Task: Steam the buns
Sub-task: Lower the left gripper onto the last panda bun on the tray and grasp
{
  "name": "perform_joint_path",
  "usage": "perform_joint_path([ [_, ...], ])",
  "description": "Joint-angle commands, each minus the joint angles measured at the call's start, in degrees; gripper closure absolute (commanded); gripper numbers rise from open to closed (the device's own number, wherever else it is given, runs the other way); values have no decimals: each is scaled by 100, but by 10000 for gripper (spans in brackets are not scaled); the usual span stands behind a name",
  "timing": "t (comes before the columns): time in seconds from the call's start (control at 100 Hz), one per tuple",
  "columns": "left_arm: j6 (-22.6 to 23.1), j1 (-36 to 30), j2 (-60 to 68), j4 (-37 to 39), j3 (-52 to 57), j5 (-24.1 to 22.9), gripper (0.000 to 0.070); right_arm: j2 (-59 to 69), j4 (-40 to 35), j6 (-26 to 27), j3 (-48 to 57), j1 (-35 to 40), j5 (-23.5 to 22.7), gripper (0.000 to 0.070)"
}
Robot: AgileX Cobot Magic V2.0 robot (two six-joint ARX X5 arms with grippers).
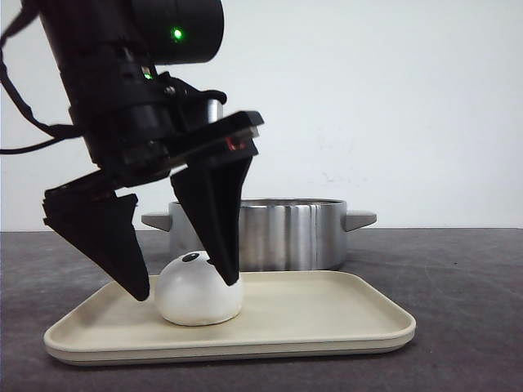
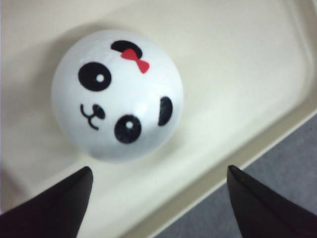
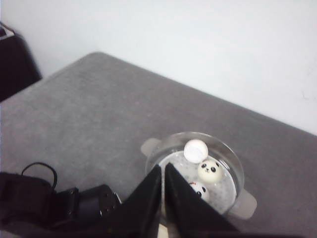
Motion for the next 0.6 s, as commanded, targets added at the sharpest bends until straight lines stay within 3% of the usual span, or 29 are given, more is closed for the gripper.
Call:
perform_joint_path([
  [0.0, -42, -63, 81, 81, 61, -168, 184, 79, -22, 105, 109, 79, 26, 697],
  [0.1, -42, -63, 81, 155, 63, -654, 160, 79, -26, 151, 109, 144, 26, 697],
  [0.19, -15, -63, 81, 192, 63, -988, 0, 79, -15, 216, 109, 210, 24, 697],
  [0.52, -2, -66, 92, 717, 63, -1010, 0, 79, 0, 361, 109, 492, 105, 697],
  [0.59, 0, -63, 133, 721, 63, -1012, 67, 79, -4, 376, 109, 544, 190, 697],
])
